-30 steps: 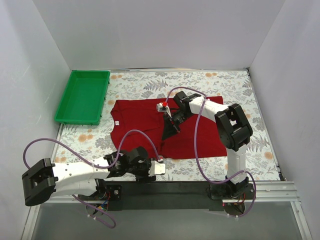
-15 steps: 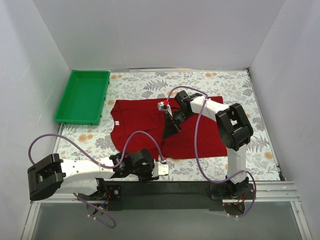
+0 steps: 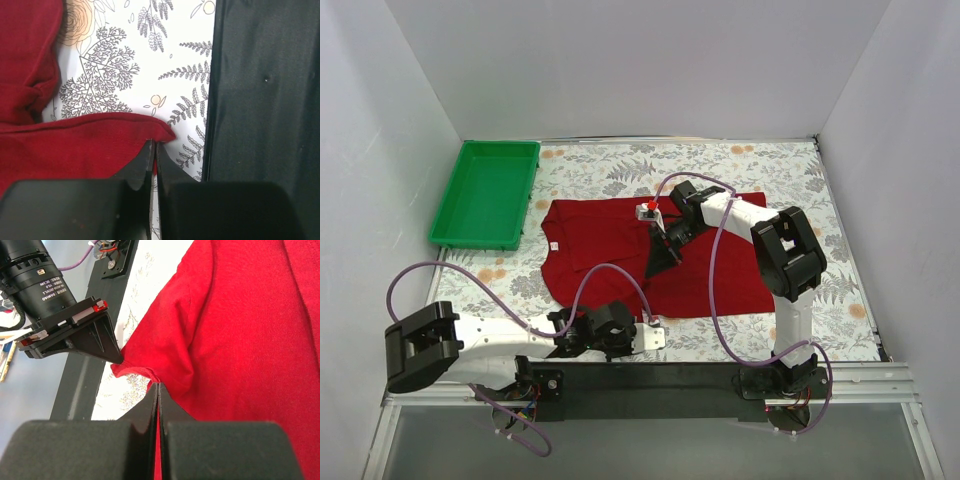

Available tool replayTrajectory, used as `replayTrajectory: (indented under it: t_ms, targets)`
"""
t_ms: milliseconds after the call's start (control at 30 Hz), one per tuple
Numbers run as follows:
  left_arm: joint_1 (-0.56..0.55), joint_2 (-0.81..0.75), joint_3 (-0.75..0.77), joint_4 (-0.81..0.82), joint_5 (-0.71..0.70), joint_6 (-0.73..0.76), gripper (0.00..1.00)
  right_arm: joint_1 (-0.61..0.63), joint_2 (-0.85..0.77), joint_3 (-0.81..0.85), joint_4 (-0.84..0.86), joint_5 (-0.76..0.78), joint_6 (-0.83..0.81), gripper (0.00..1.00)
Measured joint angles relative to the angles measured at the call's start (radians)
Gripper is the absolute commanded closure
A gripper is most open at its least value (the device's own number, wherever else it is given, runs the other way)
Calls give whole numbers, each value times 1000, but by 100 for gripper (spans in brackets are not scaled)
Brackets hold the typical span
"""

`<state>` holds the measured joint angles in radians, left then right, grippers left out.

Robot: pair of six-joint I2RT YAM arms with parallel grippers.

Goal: Fold and stack the t-shirts
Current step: Fold the tshirt

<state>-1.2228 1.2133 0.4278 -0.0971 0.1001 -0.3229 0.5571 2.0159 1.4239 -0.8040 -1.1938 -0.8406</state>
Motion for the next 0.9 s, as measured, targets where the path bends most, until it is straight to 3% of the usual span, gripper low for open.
replayTrajectory:
  t_ms: [300,567,667,900]
  targets:
    - [-4,-75,-9,-82,-60,12,100,0,0,-25,6,9,0,98]
    - [1,-372,30,-267,-123,62,100,0,-34,-70,9,101,-33,54]
    - [10,-468,42,-308,-131,72,100,0,-111,-108,11,183,-65,46]
    - [18,-595,103,-451,-152,84,100,-51,-476,-270,9,391,-189,44]
